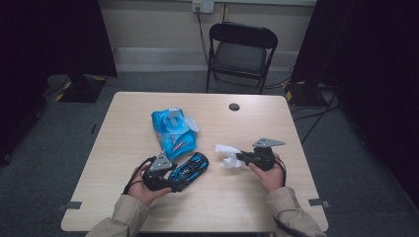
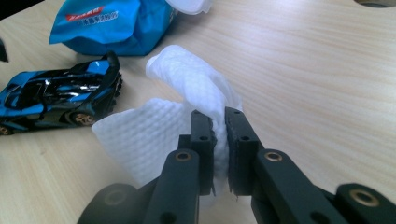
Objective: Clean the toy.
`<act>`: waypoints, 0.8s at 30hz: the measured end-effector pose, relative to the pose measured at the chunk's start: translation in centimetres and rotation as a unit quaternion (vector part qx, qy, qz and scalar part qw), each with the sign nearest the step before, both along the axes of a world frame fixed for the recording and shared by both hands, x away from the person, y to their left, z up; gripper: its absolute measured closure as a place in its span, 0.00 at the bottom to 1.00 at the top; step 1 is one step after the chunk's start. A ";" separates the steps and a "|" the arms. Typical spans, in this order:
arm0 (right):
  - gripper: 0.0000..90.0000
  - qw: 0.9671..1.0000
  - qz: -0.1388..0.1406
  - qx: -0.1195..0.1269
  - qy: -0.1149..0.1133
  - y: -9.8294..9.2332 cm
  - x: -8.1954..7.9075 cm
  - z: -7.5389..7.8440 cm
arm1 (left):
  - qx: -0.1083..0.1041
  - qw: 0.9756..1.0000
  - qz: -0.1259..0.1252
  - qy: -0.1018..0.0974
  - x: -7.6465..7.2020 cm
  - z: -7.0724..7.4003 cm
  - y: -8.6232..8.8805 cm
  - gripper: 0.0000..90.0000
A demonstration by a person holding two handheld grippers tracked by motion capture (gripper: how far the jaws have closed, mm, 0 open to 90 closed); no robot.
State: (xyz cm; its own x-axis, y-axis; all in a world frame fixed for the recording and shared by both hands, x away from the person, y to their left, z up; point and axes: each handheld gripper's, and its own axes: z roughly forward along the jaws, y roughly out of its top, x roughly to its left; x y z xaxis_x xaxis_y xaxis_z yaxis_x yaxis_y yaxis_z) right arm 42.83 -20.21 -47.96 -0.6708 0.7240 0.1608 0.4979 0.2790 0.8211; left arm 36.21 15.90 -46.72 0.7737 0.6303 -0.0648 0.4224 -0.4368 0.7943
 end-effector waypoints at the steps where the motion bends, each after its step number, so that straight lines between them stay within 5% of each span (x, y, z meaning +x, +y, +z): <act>1: 0.92 1.000 0.003 -0.001 0.000 0.1 -0.2 -0.1 | -0.001 1.000 0.001 0.004 0.3 -0.1 -0.2 0.39; 14: 0.92 1.000 0.010 0.001 0.001 0.4 -1.0 -0.9 | 0.026 0.999 0.010 0.022 2.7 -0.9 -2.8 0.48; 24: 0.92 0.999 0.037 -0.021 -0.003 1.8 -2.5 -1.1 | 0.047 0.999 0.015 0.016 2.7 -0.8 -3.3 0.52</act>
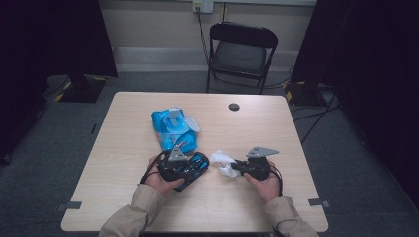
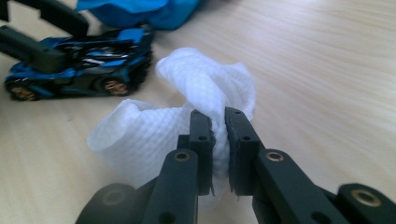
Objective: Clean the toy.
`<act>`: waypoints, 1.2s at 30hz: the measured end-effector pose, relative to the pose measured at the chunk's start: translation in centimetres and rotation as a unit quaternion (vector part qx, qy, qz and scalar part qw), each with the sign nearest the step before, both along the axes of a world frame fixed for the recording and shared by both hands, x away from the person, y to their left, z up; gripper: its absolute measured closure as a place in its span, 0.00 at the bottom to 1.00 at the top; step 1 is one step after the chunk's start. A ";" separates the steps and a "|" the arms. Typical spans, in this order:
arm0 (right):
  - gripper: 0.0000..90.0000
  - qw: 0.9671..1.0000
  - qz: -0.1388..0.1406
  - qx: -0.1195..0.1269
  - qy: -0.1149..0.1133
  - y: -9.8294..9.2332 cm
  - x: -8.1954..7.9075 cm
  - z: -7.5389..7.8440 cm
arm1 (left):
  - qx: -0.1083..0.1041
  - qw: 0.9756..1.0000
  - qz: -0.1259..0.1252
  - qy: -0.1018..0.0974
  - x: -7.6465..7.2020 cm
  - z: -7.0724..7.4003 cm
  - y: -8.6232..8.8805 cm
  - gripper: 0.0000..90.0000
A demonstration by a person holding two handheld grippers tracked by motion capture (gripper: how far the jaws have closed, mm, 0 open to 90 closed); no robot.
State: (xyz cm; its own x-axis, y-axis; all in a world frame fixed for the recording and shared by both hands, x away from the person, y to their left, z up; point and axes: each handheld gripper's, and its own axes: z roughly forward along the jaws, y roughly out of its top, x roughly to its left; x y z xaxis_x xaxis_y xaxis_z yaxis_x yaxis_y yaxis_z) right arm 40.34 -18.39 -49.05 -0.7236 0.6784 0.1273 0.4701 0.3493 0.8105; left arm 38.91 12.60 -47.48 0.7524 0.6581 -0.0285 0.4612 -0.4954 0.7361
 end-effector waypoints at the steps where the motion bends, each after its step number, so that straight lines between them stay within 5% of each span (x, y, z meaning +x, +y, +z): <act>1: 0.92 1.000 0.011 -0.007 -0.001 0.6 -0.4 0.0 | -0.003 1.000 0.000 0.002 0.0 0.0 0.0 0.52; 7: 0.92 0.998 0.059 -0.033 -0.003 3.9 -1.7 0.1 | 0.002 1.000 0.003 0.001 -0.1 0.0 0.1 0.57; 20: 0.87 0.990 0.134 -0.035 0.009 9.2 -3.3 -0.5 | -0.002 1.000 0.005 0.004 -0.1 0.0 0.0 0.57; 24: 0.59 0.992 0.124 -0.026 0.017 9.0 -3.2 0.0 | -0.002 1.000 0.005 0.004 -0.1 0.0 0.0 0.57; 30: 0.47 0.993 0.115 -0.011 0.011 7.4 -2.8 1.2 | -0.004 1.000 0.004 0.003 -0.2 -0.1 0.2 0.57; 36: 0.37 0.992 0.126 0.005 -0.023 4.8 -2.1 2.4 | -0.004 1.000 0.005 0.001 -0.2 -0.1 0.1 0.57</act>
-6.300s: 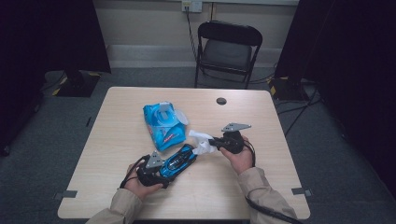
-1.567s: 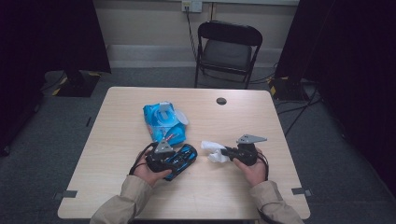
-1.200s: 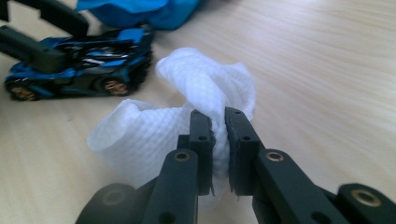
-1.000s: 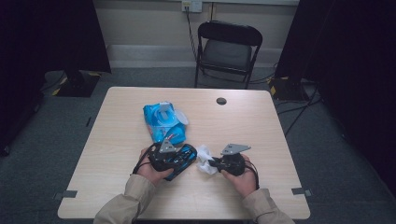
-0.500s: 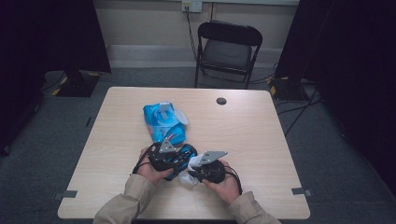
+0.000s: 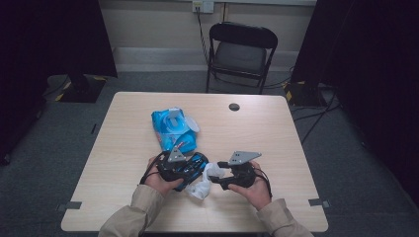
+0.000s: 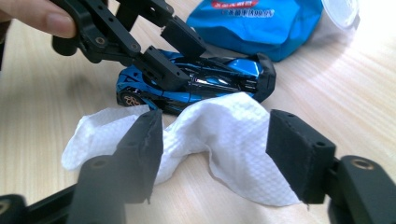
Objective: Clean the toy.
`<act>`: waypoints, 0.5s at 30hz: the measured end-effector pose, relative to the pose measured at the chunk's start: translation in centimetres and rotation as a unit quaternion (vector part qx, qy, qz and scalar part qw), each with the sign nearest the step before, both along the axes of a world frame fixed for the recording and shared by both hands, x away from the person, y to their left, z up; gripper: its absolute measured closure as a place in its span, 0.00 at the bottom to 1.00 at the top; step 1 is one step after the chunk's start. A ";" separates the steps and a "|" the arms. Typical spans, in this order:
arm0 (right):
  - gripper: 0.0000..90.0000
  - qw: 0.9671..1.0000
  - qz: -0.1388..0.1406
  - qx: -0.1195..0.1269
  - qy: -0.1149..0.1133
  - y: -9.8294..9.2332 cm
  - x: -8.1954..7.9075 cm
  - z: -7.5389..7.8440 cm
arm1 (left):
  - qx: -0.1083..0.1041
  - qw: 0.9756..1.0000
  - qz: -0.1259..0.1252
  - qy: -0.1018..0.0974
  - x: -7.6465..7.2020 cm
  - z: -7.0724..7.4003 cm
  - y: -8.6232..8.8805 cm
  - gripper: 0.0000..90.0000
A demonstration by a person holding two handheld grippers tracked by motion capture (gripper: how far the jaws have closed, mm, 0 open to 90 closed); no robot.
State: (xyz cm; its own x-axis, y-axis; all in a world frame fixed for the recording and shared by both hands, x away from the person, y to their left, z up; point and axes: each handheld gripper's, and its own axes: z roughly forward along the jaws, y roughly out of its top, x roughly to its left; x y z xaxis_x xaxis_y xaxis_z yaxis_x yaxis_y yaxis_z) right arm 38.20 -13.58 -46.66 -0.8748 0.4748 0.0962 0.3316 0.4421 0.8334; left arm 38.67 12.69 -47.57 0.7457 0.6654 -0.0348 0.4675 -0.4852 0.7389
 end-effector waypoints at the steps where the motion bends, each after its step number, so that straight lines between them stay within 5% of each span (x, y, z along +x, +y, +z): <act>1: 0.38 1.000 0.003 -0.004 -0.003 0.0 0.1 0.0 | 0.000 1.000 0.000 -0.001 0.0 0.0 0.0 0.57; 9: 0.42 0.999 0.007 -0.034 0.003 2.1 0.2 -1.9 | 0.000 1.000 -0.001 -0.001 0.0 0.0 0.1 0.57; 15: 0.63 0.999 0.010 -0.030 0.014 3.1 0.3 -2.7 | 0.001 1.000 0.000 -0.003 -0.1 0.0 0.0 0.57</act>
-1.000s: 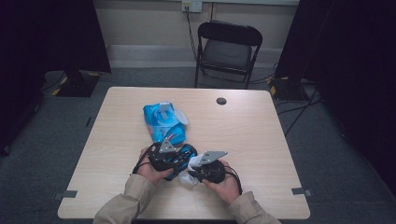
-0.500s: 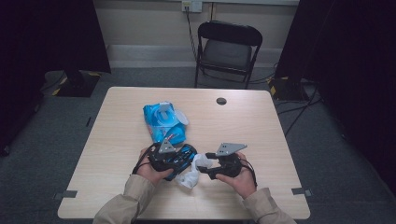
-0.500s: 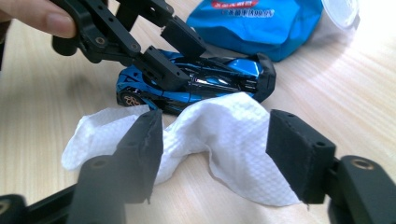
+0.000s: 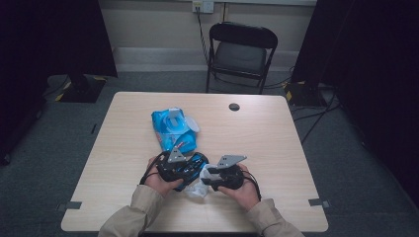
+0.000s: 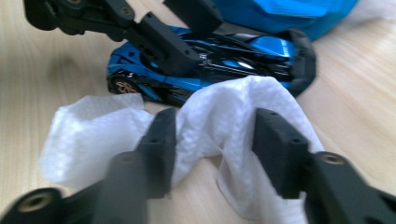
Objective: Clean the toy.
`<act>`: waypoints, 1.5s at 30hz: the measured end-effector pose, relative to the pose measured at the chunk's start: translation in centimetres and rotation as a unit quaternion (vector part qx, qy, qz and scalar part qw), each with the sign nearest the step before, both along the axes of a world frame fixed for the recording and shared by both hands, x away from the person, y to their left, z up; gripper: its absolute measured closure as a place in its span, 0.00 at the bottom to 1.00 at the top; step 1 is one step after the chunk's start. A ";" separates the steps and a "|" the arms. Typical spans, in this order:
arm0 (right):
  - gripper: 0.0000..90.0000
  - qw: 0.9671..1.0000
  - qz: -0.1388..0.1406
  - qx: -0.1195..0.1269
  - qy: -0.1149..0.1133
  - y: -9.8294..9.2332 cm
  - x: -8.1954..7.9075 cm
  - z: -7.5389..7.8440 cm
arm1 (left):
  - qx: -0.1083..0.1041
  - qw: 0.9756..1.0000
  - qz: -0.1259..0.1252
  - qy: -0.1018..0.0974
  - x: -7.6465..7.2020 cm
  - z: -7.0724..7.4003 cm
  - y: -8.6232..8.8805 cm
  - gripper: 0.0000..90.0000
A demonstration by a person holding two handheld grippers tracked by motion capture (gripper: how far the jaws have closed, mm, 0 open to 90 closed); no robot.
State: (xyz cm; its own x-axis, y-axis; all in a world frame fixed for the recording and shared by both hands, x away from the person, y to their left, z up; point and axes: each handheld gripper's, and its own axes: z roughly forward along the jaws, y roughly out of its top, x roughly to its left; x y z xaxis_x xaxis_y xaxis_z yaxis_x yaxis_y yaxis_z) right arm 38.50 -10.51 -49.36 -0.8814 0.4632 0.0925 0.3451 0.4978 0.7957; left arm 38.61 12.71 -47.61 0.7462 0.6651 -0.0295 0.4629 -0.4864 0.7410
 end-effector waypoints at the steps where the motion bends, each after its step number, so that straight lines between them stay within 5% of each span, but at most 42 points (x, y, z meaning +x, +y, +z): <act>1: 0.63 1.000 0.000 -0.003 -0.001 0.2 0.0 -0.1 | 0.000 1.000 0.000 0.000 0.0 0.0 0.0 0.57; 6: 0.75 1.000 -0.007 -0.026 -0.005 1.3 -0.3 -0.4 | -0.001 1.000 0.001 0.000 0.0 0.0 0.0 0.57; 13: 0.90 1.000 -0.008 -0.026 0.002 2.0 -0.6 -0.5 | 0.001 1.000 -0.001 -0.003 0.0 0.0 0.0 0.57; 37: 0.95 0.996 0.071 0.017 0.051 6.3 -3.2 -0.9 | -0.001 1.000 0.002 0.001 0.0 0.0 0.0 0.57; 43: 0.95 0.995 0.068 0.038 0.063 5.2 -3.1 -0.6 | -0.001 1.000 0.002 -0.001 0.0 0.0 0.1 0.57; 45: 0.95 0.996 0.053 0.041 0.061 3.5 -2.8 -0.1 | 0.002 1.000 0.003 -0.001 0.0 0.0 0.0 0.57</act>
